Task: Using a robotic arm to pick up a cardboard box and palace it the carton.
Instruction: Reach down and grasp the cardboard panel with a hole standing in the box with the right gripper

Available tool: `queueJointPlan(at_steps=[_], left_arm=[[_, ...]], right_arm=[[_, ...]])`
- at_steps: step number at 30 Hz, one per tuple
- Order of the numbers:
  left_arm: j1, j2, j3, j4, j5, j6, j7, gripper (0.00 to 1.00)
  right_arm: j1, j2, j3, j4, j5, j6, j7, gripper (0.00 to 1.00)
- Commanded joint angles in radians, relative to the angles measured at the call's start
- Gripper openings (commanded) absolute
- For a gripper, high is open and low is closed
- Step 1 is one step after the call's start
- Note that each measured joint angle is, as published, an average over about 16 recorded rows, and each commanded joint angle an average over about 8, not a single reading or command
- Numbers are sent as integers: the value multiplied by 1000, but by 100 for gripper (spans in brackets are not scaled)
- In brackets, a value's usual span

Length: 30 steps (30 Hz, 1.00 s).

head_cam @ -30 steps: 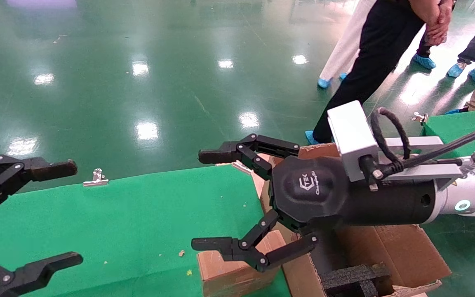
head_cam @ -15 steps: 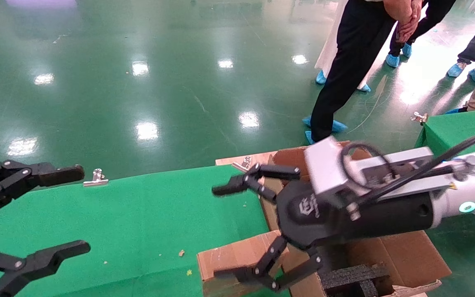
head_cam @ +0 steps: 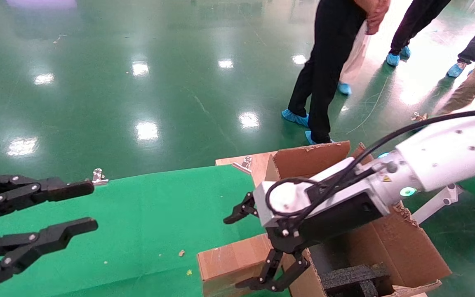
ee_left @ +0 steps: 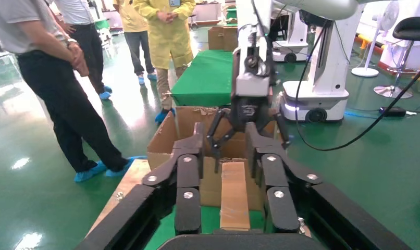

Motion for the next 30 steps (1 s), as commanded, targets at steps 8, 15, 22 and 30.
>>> queueJointPlan(at_steps=[8, 15, 22, 30], left_arm=[[0, 0, 0, 0, 0, 0, 0, 0], [0, 0, 0, 0, 0, 0, 0, 0], [0, 0, 1, 0, 0, 0, 0, 0], [0, 0, 1, 0, -1, 0, 0, 0]], right_arm=[[98, -87, -169, -152, -48, 3, -97, 100], [134, -146, -264, -266, -45, 5, -178, 100], [164, -205, -347, -361, -52, 9, -255, 100], [207, -293, -438, -461, -97, 15, -334, 100]])
